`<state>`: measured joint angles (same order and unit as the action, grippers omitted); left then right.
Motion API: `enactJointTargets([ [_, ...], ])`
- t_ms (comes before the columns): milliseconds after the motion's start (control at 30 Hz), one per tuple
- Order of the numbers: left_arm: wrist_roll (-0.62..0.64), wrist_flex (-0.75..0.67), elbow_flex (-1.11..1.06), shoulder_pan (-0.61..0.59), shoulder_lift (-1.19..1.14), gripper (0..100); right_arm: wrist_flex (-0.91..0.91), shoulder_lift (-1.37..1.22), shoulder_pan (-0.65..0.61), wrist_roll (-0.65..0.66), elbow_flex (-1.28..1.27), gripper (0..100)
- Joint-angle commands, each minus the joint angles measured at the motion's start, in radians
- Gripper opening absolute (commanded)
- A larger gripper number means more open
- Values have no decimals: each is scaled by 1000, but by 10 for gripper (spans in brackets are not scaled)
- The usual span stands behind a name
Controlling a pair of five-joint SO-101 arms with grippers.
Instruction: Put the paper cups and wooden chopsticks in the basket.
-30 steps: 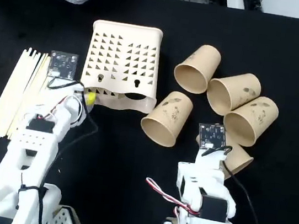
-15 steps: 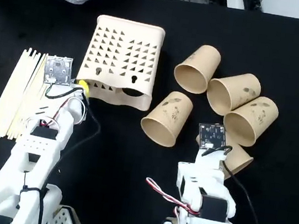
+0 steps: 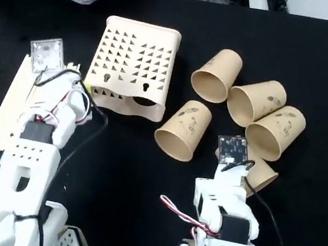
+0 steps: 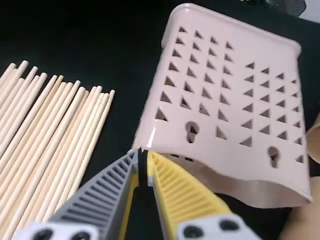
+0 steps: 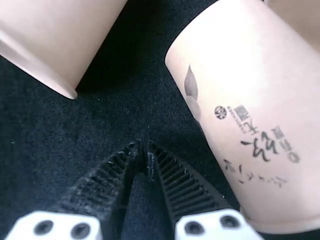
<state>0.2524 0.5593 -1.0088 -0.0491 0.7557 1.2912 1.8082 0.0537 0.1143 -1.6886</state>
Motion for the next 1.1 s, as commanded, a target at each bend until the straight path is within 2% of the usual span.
enactJointTargets([
  [0,21,84,91,33,52,33,5,65,-9,-5,4,22],
  [100,-103,118,88,10,41,84,5,65,-9,-5,4,22],
  [233,-229,172,65,-71,0,266,5,65,-9,-5,4,22],
  [300,-305,163,47,-111,-21,284,5,65,-9,-3,4,22],
  [433,-465,-18,-33,-130,-83,288,5,65,-9,-3,4,22],
  [600,-485,-330,-113,-96,-233,289,5,65,-9,-3,4,22],
  [733,-474,-582,-94,-93,-427,284,5,65,-9,-3,4,22],
  [800,-427,-671,-84,-93,-523,283,5,65,-9,-3,4,22],
  [900,-379,-796,-87,-96,-611,222,5,65,-9,-3,4,22],
  [1067,-379,-910,-160,-71,-552,102,5,65,-9,-3,4,22],
])
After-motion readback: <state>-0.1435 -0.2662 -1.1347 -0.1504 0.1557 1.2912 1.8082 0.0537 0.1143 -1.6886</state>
